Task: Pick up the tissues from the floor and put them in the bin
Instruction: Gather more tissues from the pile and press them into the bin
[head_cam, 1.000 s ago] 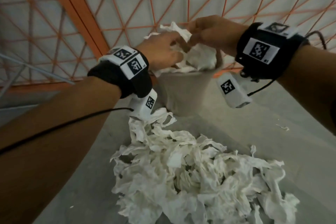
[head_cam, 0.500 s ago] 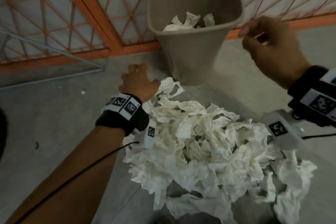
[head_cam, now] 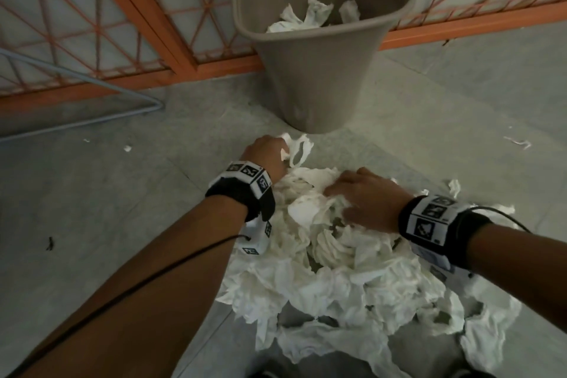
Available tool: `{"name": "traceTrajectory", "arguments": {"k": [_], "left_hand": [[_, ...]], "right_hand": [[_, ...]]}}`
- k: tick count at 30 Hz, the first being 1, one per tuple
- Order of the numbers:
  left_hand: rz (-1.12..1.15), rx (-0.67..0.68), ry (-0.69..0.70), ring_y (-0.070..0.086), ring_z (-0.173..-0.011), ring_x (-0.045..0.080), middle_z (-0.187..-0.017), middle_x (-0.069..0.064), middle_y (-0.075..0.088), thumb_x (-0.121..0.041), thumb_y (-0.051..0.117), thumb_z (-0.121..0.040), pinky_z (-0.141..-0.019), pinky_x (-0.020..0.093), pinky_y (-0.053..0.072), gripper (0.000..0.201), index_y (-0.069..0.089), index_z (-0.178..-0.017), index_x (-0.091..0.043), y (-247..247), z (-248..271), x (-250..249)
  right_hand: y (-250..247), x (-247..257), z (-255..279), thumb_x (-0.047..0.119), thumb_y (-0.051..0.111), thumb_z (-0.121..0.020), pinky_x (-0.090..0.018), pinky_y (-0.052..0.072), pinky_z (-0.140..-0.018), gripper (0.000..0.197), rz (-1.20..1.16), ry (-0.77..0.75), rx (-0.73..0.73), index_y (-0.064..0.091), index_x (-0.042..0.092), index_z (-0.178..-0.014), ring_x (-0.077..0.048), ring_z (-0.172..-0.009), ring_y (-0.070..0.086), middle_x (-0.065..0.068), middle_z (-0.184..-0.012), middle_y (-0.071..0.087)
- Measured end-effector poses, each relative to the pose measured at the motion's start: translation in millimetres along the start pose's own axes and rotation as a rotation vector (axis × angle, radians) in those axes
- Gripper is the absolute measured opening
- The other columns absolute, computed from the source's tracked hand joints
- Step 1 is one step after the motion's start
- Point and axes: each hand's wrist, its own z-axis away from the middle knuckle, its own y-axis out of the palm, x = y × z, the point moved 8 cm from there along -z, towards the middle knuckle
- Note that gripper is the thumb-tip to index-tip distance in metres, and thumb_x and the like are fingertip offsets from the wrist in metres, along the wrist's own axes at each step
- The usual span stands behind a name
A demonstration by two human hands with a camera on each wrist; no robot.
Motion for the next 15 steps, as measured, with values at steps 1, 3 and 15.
{"name": "traceTrajectory", "arguments": {"k": [1,3,15], "left_hand": [[0.016,-0.032,0.021,0.062,-0.107,0.035,-0.114,0.014,0.065,-0.019,0.058,-0.088,-0.086,0.035,0.049,0.026,0.067,-0.111,-0.013,-5.3,2.4,-3.6],[0.108,-0.1,0.019,0.065,-0.101,0.034,-0.107,0.015,0.069,-0.015,0.053,-0.088,-0.084,0.036,0.051,0.023,0.069,-0.102,-0.007,-17.7,7.9,-3.1],[0.485,-0.107,0.105,0.056,-0.093,0.012,-0.106,-0.005,0.055,-0.05,0.074,-0.073,-0.075,0.025,0.045,0.043,0.055,-0.103,-0.025,-71.5,85.2,-37.6]], "right_hand": [[-2.9,-1.9,-1.1,0.025,0.055,-0.084,-0.04,0.047,-0.096,0.048,-0.041,0.011,-0.024,0.05,0.038,-0.131,-0.022,-0.124,0.046,0.005,-0.134,0.05],[-9.2,-5.1,-2.2,0.017,0.052,-0.083,-0.034,0.044,-0.093,0.043,-0.123,0.047,-0.041,0.059,0.031,-0.123,-0.024,-0.118,0.053,0.001,-0.126,0.057],[-67.0,-0.4,17.6,0.03,0.054,-0.088,-0.037,0.047,-0.08,0.018,-0.744,0.236,-0.205,0.056,0.021,-0.103,-0.021,-0.089,0.056,0.0,-0.096,0.06]]}}
